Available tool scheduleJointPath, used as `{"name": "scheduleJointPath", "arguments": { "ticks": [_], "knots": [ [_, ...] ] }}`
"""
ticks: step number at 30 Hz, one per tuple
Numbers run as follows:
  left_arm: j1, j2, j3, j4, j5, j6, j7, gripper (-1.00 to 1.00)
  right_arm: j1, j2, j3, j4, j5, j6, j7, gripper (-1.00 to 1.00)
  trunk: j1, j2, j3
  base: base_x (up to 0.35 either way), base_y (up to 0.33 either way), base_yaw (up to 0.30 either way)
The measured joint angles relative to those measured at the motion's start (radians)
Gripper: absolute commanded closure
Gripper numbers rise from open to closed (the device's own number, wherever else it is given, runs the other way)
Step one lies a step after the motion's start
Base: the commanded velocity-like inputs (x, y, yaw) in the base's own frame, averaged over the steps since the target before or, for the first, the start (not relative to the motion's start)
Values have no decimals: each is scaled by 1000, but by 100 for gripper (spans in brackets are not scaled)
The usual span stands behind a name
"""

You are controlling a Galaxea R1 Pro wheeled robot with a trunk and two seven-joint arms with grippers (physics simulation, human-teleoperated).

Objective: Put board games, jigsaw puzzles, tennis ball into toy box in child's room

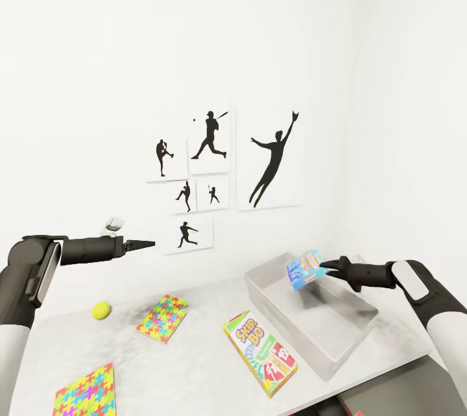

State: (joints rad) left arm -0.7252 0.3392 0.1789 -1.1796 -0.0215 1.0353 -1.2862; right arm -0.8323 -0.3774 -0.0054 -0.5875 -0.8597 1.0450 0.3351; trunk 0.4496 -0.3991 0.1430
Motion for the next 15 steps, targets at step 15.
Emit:
{"name": "scheduleJointPath", "arguments": {
  "ticks": [15],
  "knots": [
    [0, 2, 8, 0, 4, 1, -7, -100, -63, 5, 69, 10, -9, 2, 3, 100, 0, 0, 0, 0, 0, 0]
  ]
}}
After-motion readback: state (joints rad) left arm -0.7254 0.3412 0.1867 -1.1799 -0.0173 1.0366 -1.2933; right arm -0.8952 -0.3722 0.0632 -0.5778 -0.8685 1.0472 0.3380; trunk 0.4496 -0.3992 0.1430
